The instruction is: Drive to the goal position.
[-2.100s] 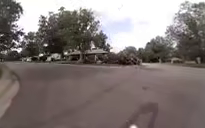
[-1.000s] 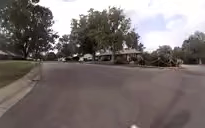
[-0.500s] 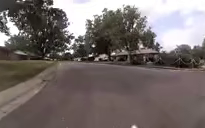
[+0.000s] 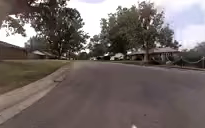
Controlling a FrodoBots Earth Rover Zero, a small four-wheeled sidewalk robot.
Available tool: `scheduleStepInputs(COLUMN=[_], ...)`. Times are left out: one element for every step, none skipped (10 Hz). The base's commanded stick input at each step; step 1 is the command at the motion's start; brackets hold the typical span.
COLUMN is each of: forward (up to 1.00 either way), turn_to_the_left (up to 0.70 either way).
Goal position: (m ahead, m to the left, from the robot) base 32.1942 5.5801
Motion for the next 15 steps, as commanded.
scheduleStepInputs(forward=[1.0,1.0,1.0,1.0,1.0,1.0,1.0,1.0,1.0,1.0,1.0,1.0,1.0,1.0,1.0], turn_to_the_left=[0.02,0.02,0.01,-0.03,-0.22,-0.39,-0.4,-0.36,0.0,0.0,0.0,0.0,0.0,0.0,0.0])
